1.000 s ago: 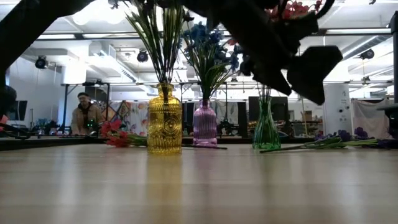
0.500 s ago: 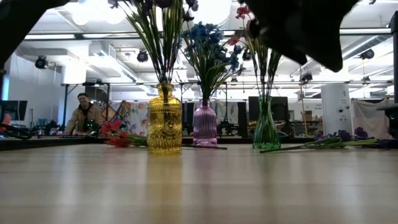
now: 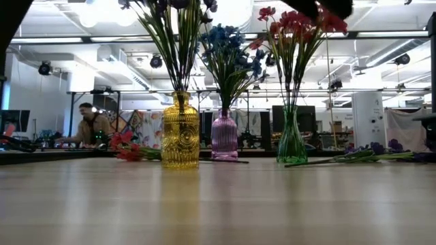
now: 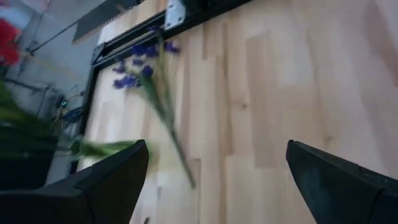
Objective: Sort flowers into vase by color
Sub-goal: Put the violet flowers into the yellow vase
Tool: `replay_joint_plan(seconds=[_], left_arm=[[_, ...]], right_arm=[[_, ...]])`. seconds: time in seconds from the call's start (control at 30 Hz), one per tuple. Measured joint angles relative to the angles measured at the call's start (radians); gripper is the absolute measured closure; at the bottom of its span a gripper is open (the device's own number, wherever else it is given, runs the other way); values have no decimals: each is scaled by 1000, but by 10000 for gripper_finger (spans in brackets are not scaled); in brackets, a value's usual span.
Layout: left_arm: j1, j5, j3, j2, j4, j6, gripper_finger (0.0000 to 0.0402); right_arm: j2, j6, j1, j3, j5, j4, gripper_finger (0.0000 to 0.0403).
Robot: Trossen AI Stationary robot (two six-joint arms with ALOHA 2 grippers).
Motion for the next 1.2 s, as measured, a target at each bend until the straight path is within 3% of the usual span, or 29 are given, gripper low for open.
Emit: replay_joint_plan(seconds=[0.3, 0.5, 0.7, 0.8, 1.0, 1.1, 1.2], left_arm=[[-31, -106, -10, -16, -161, -90, 39], [-50, -212, -29, -80, -323, -161, 39], [-56, -262, -237, -229, -338, -263, 39], [-82, -256, -423, -353, -229, -275, 39], [-158, -228, -849, -630, 293, -221, 39], [-181, -184, -980, -720, 510, -141, 39], [-204, -155, -1059, -778, 606, -91, 39]], right_arm=[[-16, -84, -152, -201, -158, 47, 200], [-21, -238, -235, -327, -205, 307, 200], [-22, -411, -327, -442, -214, 550, 200], [-22, -473, -381, -464, -212, 574, 200], [-22, -662, -496, -476, -204, 600, 200], [-22, -771, -532, -476, -202, 600, 200], [-22, -809, -570, -484, -205, 603, 200]])
